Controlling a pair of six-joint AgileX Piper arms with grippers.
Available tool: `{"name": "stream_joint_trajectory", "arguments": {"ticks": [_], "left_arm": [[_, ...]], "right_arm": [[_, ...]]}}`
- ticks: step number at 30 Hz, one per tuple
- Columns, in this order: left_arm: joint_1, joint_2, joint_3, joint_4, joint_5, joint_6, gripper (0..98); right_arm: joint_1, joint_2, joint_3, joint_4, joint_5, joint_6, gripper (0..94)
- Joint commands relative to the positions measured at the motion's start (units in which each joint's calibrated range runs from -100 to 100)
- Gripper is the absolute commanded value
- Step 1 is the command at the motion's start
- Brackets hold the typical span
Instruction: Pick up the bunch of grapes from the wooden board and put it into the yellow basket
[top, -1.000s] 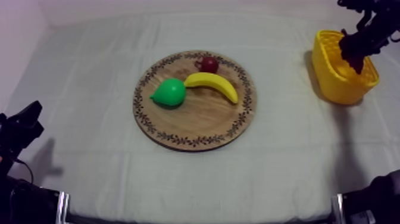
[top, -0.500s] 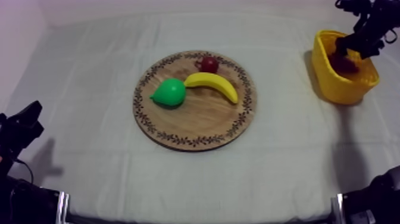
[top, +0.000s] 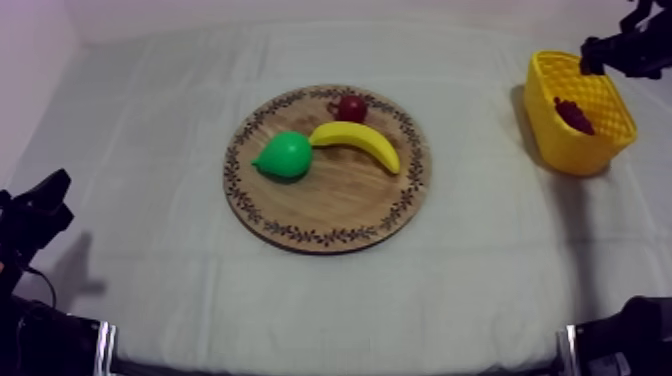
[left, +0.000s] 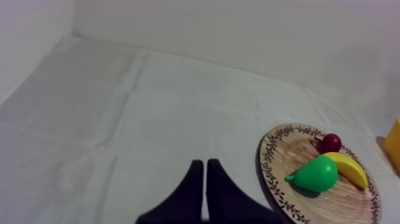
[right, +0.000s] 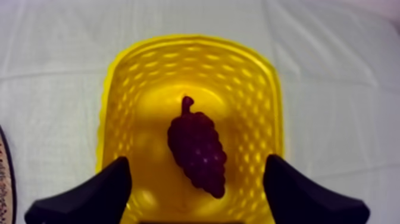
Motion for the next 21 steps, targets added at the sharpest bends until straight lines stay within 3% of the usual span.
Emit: {"name": "stream_joint_trajectory", "arguments": {"ticks": [1,21], "left_arm": [[0.0,0.0,0.0,0.00,0.0,0.0,0.1],[0.0,0.0,0.0,0.00,0.0,0.0,0.1]], "right_arm": [[0.1,-10.0,3.9,-0.1,-1.2,0.0,56.2],[-3.5,-51.0,37.6,2.0,-11.9,-1.8,31.9]]}}
